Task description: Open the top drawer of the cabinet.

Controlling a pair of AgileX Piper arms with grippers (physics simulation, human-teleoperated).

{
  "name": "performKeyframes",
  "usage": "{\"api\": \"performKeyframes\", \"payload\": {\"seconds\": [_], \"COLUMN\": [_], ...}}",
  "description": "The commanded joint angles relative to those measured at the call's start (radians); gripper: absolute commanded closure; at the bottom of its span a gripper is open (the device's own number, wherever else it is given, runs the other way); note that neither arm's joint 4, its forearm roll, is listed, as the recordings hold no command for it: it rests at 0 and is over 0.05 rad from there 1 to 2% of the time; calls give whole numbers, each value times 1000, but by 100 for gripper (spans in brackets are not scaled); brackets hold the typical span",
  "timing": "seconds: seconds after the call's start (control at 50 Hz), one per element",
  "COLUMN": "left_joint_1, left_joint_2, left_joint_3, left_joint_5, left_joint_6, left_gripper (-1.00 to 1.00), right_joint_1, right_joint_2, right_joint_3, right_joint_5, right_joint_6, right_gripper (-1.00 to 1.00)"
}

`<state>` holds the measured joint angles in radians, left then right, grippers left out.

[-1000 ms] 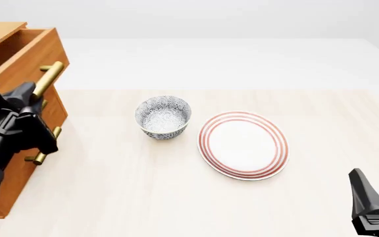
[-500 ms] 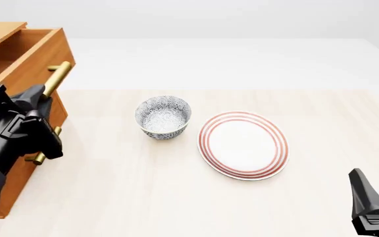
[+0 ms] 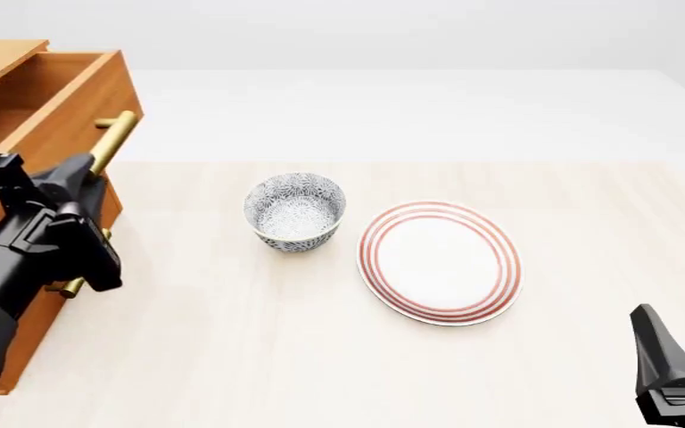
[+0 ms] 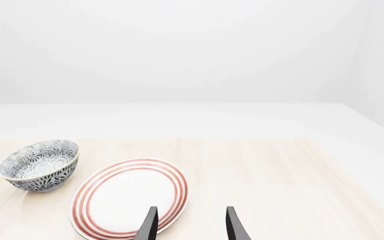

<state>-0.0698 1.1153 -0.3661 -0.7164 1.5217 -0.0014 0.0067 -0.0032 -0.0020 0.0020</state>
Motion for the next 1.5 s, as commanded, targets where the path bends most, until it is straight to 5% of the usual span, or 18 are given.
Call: {"api": "performKeyframes", "payload": {"seconds": [0.02,0.42,0.44,0.94,1.5], "left_joint_1": [-58,-106,-112,-222,-151], "left_joint_2": [-76,-155,-157,-202,-440], "left_joint_3": [20,4,0,-36,-211], "left_joint_5": [6,76,90,175,528], "left_joint_6": [11,-4,-10,-73,-479], "left_gripper": [100,100,-100,-100,-100], "right_joint_1": [0,0,0,0,0], "right_joint_2": [0,0,0,0,0], "right_joint_3": [0,0,0,0,0], "right_joint_5": [0,0,0,0,0], "right_joint_6": [0,0,0,0,0], "right_gripper": [-100,-100,-100,-100,-100]}}
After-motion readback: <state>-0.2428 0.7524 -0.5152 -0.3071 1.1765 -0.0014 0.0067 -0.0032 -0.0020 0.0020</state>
